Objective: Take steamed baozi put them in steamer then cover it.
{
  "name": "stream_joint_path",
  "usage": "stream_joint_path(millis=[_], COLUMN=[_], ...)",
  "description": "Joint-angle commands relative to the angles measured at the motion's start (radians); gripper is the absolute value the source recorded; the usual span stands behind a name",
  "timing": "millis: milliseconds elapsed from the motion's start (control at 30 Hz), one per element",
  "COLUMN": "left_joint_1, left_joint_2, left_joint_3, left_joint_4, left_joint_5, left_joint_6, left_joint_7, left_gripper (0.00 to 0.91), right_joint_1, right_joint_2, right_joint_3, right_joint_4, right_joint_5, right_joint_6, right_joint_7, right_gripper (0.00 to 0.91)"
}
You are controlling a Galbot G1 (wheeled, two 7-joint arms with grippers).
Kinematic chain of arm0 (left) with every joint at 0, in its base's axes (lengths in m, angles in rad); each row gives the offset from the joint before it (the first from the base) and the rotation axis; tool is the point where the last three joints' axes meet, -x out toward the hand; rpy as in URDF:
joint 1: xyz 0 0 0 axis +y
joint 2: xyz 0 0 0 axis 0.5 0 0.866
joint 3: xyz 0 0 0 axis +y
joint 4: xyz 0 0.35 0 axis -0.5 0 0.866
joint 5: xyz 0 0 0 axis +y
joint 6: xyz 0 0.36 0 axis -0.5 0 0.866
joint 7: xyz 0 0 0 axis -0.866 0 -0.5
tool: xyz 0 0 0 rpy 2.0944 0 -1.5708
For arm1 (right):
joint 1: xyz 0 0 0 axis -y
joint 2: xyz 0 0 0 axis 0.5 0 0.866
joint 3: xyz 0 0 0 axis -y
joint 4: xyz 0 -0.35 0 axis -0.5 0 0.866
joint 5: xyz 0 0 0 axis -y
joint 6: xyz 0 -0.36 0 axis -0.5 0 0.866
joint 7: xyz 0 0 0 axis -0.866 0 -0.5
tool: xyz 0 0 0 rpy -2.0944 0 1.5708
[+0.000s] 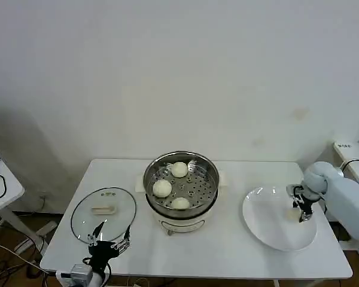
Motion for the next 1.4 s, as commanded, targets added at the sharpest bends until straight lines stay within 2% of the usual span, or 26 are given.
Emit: stream_joint_path(millis=[33, 167, 333, 500, 967, 1267, 1400], left_joint_1=[-0.001, -0.011, -0.011, -0.032, -0.029, -0.036, -0.033], left_joint_2=[-0.006, -0.012, -0.006, -0.008, 0.012, 0.008, 0.001], left_joint_3=[0.002, -0.01, -0.004, -0.008, -0.056, -0.061, -0.059], left_joint_4=[0.011, 0.03, 0.018, 0.036, -0.021, -0.045, -0.062], left_joint_5=[0.008, -0.006, -0.008, -0.007, -0.042, -0.054, -0.06], left_joint_6=[-0.002, -0.002, -0.002, 0.001, 0.004, 0.008, 0.01], left_joint_7=[-0.002, -0.007, -0.006, -0.009, -0.003, 0.0, 0.002], left_gripper=[0.907, 0.907, 0.907, 0.907, 0.907, 0.907, 0.907], right_joint_1=[0.06, 0.158, 0.259, 0.356, 0.591, 0.629, 0.606], right_joint_2=[-0.023, -0.044, -0.028, 0.053, 0.258, 0.399, 0.436], right_joint_3=[-0.017, -0.119, -0.186, -0.188, -0.345, -0.398, -0.416], right_joint_4=[0.014, 0.058, 0.114, 0.166, 0.193, 0.192, 0.179], right_joint_5=[0.145, 0.275, 0.349, 0.42, 0.613, 0.721, 0.733], right_joint_6=[-0.031, -0.071, -0.098, -0.142, -0.235, -0.285, -0.308], right_joint_7=[0.049, 0.041, 0.073, 0.077, 0.075, 0.068, 0.079], right_gripper=[0.534, 0.534, 0.544, 0.534, 0.534, 0.534, 0.534])
